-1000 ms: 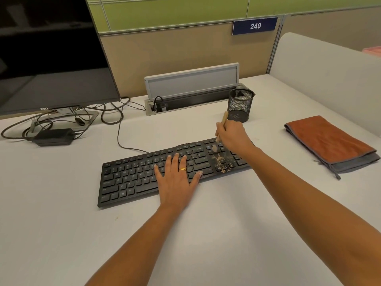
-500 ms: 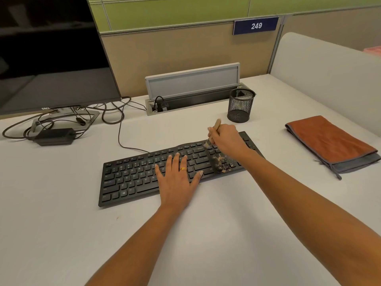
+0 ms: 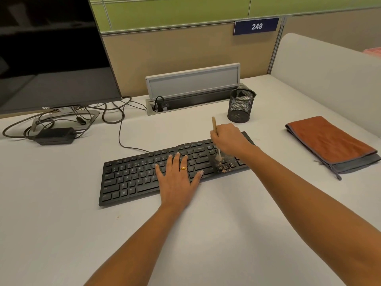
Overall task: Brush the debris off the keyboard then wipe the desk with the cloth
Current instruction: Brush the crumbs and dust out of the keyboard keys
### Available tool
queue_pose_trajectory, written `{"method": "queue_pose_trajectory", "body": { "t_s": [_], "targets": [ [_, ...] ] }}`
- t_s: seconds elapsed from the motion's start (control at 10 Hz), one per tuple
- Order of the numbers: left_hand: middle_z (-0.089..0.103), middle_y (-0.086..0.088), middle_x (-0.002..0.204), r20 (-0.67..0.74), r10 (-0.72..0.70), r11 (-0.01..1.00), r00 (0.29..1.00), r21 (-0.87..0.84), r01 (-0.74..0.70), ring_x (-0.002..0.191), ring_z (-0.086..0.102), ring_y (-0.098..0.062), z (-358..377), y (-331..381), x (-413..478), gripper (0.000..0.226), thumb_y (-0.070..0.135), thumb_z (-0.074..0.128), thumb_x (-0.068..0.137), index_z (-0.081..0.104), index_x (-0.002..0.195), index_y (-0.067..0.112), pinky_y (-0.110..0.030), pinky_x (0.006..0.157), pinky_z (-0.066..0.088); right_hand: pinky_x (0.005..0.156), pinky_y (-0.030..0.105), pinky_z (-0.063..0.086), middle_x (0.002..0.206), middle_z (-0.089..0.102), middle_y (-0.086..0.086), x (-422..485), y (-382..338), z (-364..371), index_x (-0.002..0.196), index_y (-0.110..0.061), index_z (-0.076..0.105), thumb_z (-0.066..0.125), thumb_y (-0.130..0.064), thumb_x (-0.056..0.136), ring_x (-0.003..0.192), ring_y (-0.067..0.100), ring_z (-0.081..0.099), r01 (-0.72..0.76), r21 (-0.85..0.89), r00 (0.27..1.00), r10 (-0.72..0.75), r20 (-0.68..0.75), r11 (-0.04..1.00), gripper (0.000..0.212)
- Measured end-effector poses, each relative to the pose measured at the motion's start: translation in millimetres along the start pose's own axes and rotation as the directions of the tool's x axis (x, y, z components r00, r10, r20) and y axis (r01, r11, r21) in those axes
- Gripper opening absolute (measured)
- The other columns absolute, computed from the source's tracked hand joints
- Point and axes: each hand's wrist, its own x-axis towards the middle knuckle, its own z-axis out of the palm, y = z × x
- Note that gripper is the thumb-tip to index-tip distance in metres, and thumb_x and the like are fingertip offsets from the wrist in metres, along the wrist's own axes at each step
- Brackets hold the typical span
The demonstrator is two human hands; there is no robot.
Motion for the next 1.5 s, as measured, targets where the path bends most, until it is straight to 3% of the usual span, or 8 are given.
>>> {"method": "queue_pose_trajectory", "body": {
  "t_s": [0.1, 0.3, 0.6, 0.8, 1.0, 1.1, 1.3, 1.5],
  "targets": [
    [0.008, 0.000, 0.160, -0.001, 0.002, 1.000, 1.000, 0.003, -0.002, 0.148, 0.000, -0.018, 0.1, -0.5, 0.3, 0.073, 0.065, 0.017, 0.093, 0.015, 0.152, 0.022, -0.053, 0.115, 0.001, 0.077, 0.039, 0.050, 0.093, 0.067, 0.021, 4.1, 4.3, -3.7, 0.097, 0.007, 0.065, 0.035, -0.026, 0.101, 0.083, 0.033, 0.062, -0.018, 0.075, 0.993, 0.027, -0.117, 0.997, 0.045],
    [0.009, 0.001, 0.160, -0.001, 0.002, 1.000, 1.000, -0.003, -0.002, 0.148, 0.000, -0.017, 0.4, -0.3, 0.4, 0.073, 0.065, 0.017, 0.093, 0.015, 0.152, 0.022, -0.053, 0.116, 0.000, 0.084, 0.040, 0.050, 0.095, 0.068, 0.022, 1.1, 9.9, 0.1, 0.097, 0.006, 0.065, 0.036, -0.029, 0.100, 0.090, 0.032, 0.063, -0.053, 0.105, 0.998, 0.057, -0.030, 0.993, 0.046],
    [0.009, 0.000, 0.160, -0.004, 0.000, 1.000, 1.000, -0.004, 0.000, 0.148, 0.000, -0.018, -0.1, -0.4, -0.1, 0.073, 0.065, 0.018, 0.094, 0.015, 0.152, 0.021, -0.053, 0.115, 0.000, 0.072, 0.024, 0.048, 0.084, 0.064, 0.008, -1.6, 6.7, -10.3, 0.095, -0.002, 0.064, 0.042, -0.029, 0.099, 0.072, 0.012, 0.057, 0.032, 0.292, 0.999, -0.043, 0.031, 0.956, 0.035],
    [0.009, 0.001, 0.160, 0.001, -0.003, 1.000, 1.000, -0.006, 0.003, 0.148, 0.000, -0.018, 0.0, -0.4, -0.4, 0.072, 0.065, 0.018, 0.094, 0.016, 0.152, 0.023, -0.052, 0.116, 0.000, 0.081, 0.034, 0.044, 0.102, 0.065, 0.018, 1.9, 9.7, -12.0, 0.104, 0.003, 0.063, 0.043, -0.030, 0.099, 0.093, 0.028, 0.059, 0.101, 0.031, 0.972, -0.106, 0.210, 0.994, 0.039],
    [0.009, 0.000, 0.160, 0.003, 0.001, 1.000, 1.000, -0.002, -0.001, 0.148, 0.000, -0.018, -0.7, -0.1, 0.0, 0.072, 0.064, 0.018, 0.094, 0.015, 0.152, 0.022, -0.053, 0.116, 0.000, 0.066, 0.027, 0.037, 0.090, 0.062, 0.017, 4.5, 11.9, -20.0, 0.099, 0.006, 0.062, 0.043, -0.027, 0.099, 0.080, 0.024, 0.055, 0.109, -0.007, 0.986, -0.107, 0.127, 0.994, 0.038],
    [0.009, 0.000, 0.160, 0.005, -0.001, 1.000, 1.000, -0.005, 0.001, 0.148, 0.000, -0.018, -0.7, -0.1, -0.1, 0.072, 0.064, 0.018, 0.094, 0.015, 0.152, 0.022, -0.053, 0.116, 0.000, 0.068, 0.024, 0.037, 0.095, 0.063, 0.013, 0.0, 7.7, -17.2, 0.107, 0.003, 0.064, 0.046, -0.027, 0.098, 0.081, 0.018, 0.054, 0.096, 0.149, 0.976, -0.123, 0.181, 0.984, 0.037],
    [0.009, 0.000, 0.160, 0.003, 0.002, 1.000, 1.000, -0.004, -0.002, 0.148, 0.000, -0.018, -0.9, -0.3, -0.4, 0.072, 0.064, 0.018, 0.094, 0.015, 0.152, 0.022, -0.053, 0.116, 0.001, 0.077, 0.034, 0.046, 0.098, 0.065, 0.022, 2.8, 17.9, -19.6, 0.102, 0.007, 0.063, 0.042, -0.026, 0.099, 0.090, 0.031, 0.062, 0.006, -0.022, 0.996, -0.004, 0.094, 1.000, 0.039],
    [0.008, 0.001, 0.161, 0.008, 0.000, 1.000, 1.000, 0.001, 0.000, 0.148, 0.000, -0.018, -1.0, -0.1, -0.5, 0.072, 0.064, 0.018, 0.094, 0.014, 0.152, 0.022, -0.053, 0.115, 0.001, 0.069, 0.026, 0.045, 0.094, 0.066, 0.016, -0.2, 11.8, -5.2, 0.102, 0.004, 0.067, 0.044, -0.027, 0.098, 0.076, 0.020, 0.058, -0.058, 0.247, 0.998, 0.065, -0.019, 0.967, 0.038]
  ]
}}
